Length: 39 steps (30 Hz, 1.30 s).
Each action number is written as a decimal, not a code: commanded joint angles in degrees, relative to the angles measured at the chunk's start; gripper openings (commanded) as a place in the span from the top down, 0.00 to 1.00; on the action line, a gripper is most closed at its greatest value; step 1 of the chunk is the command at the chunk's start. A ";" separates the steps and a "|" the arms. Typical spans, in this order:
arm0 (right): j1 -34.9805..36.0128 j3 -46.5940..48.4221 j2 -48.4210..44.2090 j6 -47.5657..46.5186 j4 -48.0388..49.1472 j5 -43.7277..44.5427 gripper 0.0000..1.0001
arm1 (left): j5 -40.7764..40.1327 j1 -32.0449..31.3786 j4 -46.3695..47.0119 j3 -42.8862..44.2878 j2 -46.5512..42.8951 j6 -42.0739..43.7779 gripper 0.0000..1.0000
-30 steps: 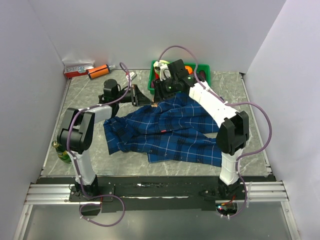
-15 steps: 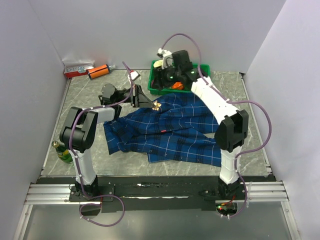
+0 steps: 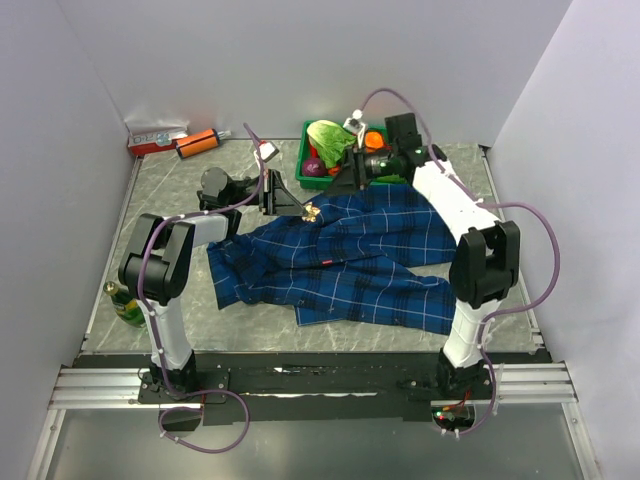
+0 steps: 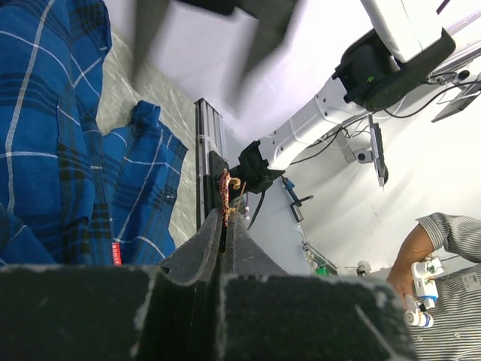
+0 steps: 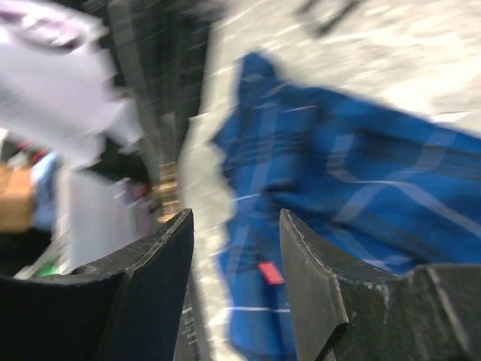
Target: Remove the brooch from the garment
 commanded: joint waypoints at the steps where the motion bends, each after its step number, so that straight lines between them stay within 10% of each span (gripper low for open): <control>1: 2.75 -3.03 -5.85 2.49 5.05 -10.90 0.41 | 0.97 0.10 6.40 1.18 -1.32 -0.70 0.99; 18: 4.42 -2.60 -4.27 -4.35 -2.76 -8.37 0.44 | 0.71 0.19 7.80 1.09 -1.93 -1.66 0.99; 39: 6.53 -1.81 -1.81 -5.67 -3.21 -7.40 0.71 | 0.62 0.54 6.22 1.35 -1.75 -0.78 0.99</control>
